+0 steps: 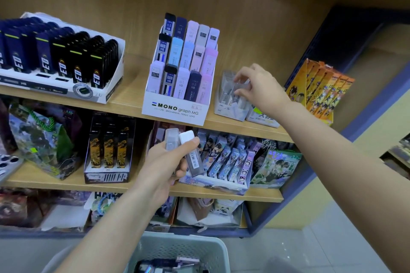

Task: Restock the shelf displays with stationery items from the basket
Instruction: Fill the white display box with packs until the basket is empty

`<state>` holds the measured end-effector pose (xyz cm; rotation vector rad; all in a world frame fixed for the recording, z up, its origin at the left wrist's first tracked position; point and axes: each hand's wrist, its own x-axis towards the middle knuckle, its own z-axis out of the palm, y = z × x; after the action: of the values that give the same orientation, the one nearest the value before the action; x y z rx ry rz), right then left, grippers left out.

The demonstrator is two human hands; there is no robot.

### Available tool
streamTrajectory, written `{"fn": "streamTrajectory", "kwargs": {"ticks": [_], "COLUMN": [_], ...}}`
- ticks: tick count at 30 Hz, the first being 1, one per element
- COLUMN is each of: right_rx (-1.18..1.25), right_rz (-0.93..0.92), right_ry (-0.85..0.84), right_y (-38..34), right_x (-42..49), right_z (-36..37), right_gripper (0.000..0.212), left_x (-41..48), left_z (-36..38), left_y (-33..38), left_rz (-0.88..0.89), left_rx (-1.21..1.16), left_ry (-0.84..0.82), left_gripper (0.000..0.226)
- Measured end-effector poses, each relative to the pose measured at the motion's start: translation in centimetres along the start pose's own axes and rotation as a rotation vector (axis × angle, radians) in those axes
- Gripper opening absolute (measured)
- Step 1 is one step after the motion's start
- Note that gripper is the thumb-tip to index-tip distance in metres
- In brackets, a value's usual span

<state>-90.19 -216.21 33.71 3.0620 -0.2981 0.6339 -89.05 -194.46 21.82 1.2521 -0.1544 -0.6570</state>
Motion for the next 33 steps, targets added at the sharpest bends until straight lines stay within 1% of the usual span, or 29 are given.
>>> {"fn": "streamTrajectory", "kwargs": {"ticks": [2, 3, 5, 6, 7, 8, 10, 11, 12, 13, 14, 16, 20, 22, 23, 24, 26, 27, 28, 29, 30, 33], "right_rx": [0.013, 0.028, 0.1, 0.167, 0.25, 0.334, 0.477, 0.558, 0.645, 0.719, 0.771, 0.829, 0.802, 0.784, 0.788, 0.791, 0.743, 0.704, 0.666, 0.621, 0.567, 0.435], "right_rz": [0.004, 0.01, 0.023, 0.038, 0.061, 0.095, 0.154, 0.168, 0.172, 0.171, 0.171, 0.187, 0.223, 0.298, 0.347, 0.387, 0.4, 0.381, 0.356, 0.335, 0.325, 0.354], "right_ry": [0.079, 0.132, 0.249, 0.28, 0.258, 0.172, -0.156, -0.311, -0.412, -0.457, -0.468, -0.467, -0.479, -0.424, -0.362, -0.263, 0.009, 0.128, 0.222, 0.286, 0.328, 0.365], "right_y": [-0.1, -0.3, -1.2, -1.9, -2.6, -3.4, -4.9, -5.6, -6.2, -6.6, -7.0, -7.3, -6.5, -5.2, -4.5, -3.5, -1.3, 0.0, 1.2, 2.3, 3.3, 5.2], "right_x": [-0.3, -0.6, -1.8, -2.7, -3.7, -4.8, -7.0, -8.0, -8.8, -9.4, -9.8, -10.1, -10.4, -10.4, -10.2, -10.0, -9.1, -8.6, -8.1, -7.6, -7.0, -5.3], "right_z": [0.2, 0.3, 0.5, 0.7, 1.0, 1.3, 2.1, 2.6, 3.0, 3.4, 3.7, 4.0, 2.9, 1.6, 0.7, -0.1, -1.5, -2.1, -2.4, -2.6, -2.7, -2.4], "right_gripper": [0.032, 0.031, 0.019, 0.011, 0.006, 0.01, 0.022, 0.023, 0.02, 0.016, 0.014, 0.018, 0.019, 0.026, 0.031, 0.035, 0.036, 0.043, 0.054, 0.061, 0.058, 0.03], "left_x": [0.1, 0.1, 0.0, 0.0, 0.0, 0.0, 0.1, 0.1, 0.1, 0.1, 0.0, -0.1, -0.6, -0.6, -0.6, -0.5, -0.3, -0.2, -0.1, -0.1, -0.1, 0.0], "left_z": [0.0, 0.0, -0.1, -0.1, 0.0, 0.0, 0.1, 0.2, 0.3, 0.4, 0.5, 0.7, 1.1, 1.0, 0.9, 0.8, 0.9, 1.0, 1.1, 1.2, 1.4, 1.7], "left_y": [0.1, 0.1, 0.2, 0.2, 0.3, 0.3, 0.3, 0.3, 0.3, 0.2, 0.2, 0.1, 0.1, 0.1, 0.0, 0.0, -0.3, -0.4, -0.5, -0.6, -0.7, -0.9], "left_rz": [-0.009, -0.013, -0.009, 0.0, 0.013, 0.029, 0.065, 0.083, 0.1, 0.117, 0.132, 0.159, 0.195, 0.171, 0.145, 0.111, 0.037, 0.004, -0.02, -0.035, -0.044, -0.05], "left_rx": [-0.012, -0.019, -0.017, -0.009, -0.001, 0.004, 0.017, 0.03, 0.045, 0.06, 0.076, 0.107, 0.101, 0.089, 0.089, 0.091, 0.088, 0.085, 0.08, 0.074, 0.071, 0.067], "left_ry": [0.01, 0.011, 0.018, 0.023, 0.028, 0.032, 0.047, 0.057, 0.063, 0.066, 0.068, 0.071, 0.067, 0.042, 0.025, 0.011, -0.002, 0.001, 0.008, 0.014, 0.017, 0.009], "left_gripper": [0.02, 0.02, 0.022, 0.022, 0.021, 0.02, 0.019, 0.019, 0.019, 0.018, 0.019, 0.018, 0.011, 0.013, 0.016, 0.019, 0.021, 0.02, 0.02, 0.018, 0.017, 0.016]}}
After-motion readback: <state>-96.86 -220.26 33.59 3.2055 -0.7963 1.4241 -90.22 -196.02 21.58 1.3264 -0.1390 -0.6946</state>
